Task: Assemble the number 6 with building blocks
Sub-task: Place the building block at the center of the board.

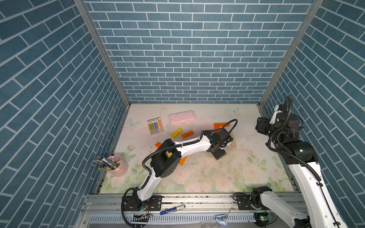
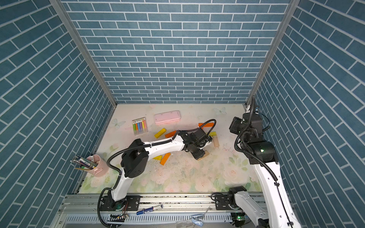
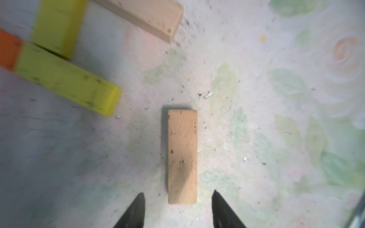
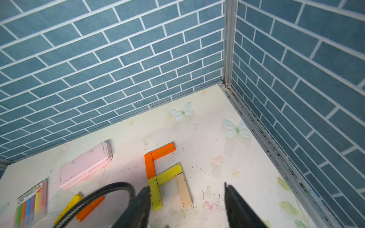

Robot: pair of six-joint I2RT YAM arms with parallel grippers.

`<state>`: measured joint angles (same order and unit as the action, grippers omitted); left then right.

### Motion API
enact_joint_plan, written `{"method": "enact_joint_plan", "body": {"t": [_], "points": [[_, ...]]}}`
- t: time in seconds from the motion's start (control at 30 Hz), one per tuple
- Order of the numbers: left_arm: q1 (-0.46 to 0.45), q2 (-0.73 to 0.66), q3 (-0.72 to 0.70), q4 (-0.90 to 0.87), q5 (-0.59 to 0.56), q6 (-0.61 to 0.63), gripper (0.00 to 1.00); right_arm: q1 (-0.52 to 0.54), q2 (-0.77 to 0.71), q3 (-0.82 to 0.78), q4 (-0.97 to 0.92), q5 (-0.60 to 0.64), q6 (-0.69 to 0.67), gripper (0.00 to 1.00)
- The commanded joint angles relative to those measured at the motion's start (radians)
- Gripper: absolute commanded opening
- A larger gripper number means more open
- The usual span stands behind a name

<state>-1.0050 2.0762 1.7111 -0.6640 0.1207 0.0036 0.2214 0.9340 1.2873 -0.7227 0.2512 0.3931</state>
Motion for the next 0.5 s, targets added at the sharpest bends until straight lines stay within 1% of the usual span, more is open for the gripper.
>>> {"method": "enact_joint_plan", "body": {"t": [0.0, 0.13, 0.23, 0.37, 0.47], "points": [[0.055, -0.184, -0.079, -0.025, -0.009, -0.029, 0.67, -0.004, 0.014, 0.019, -0.040, -0.066, -0.068, 0.70], [0.146, -0.347, -0.187, -0.060, 0.031, -0.077, 0.81, 0.001, 0.043, -0.011, -0.034, -0.131, -0.063, 0.74], [0.226, -0.454, -0.245, -0.108, 0.052, -0.091, 0.88, 0.019, 0.068, -0.096, -0.008, -0.182, -0.039, 0.75], [0.336, -0.563, -0.298, -0.139, 0.067, -0.086, 0.94, 0.124, 0.135, -0.225, 0.032, -0.164, -0.010, 0.75], [0.396, -0.624, -0.354, -0.101, 0.004, -0.110, 0.96, 0.236, 0.210, -0.288, 0.042, -0.120, 0.015, 0.75]]}}
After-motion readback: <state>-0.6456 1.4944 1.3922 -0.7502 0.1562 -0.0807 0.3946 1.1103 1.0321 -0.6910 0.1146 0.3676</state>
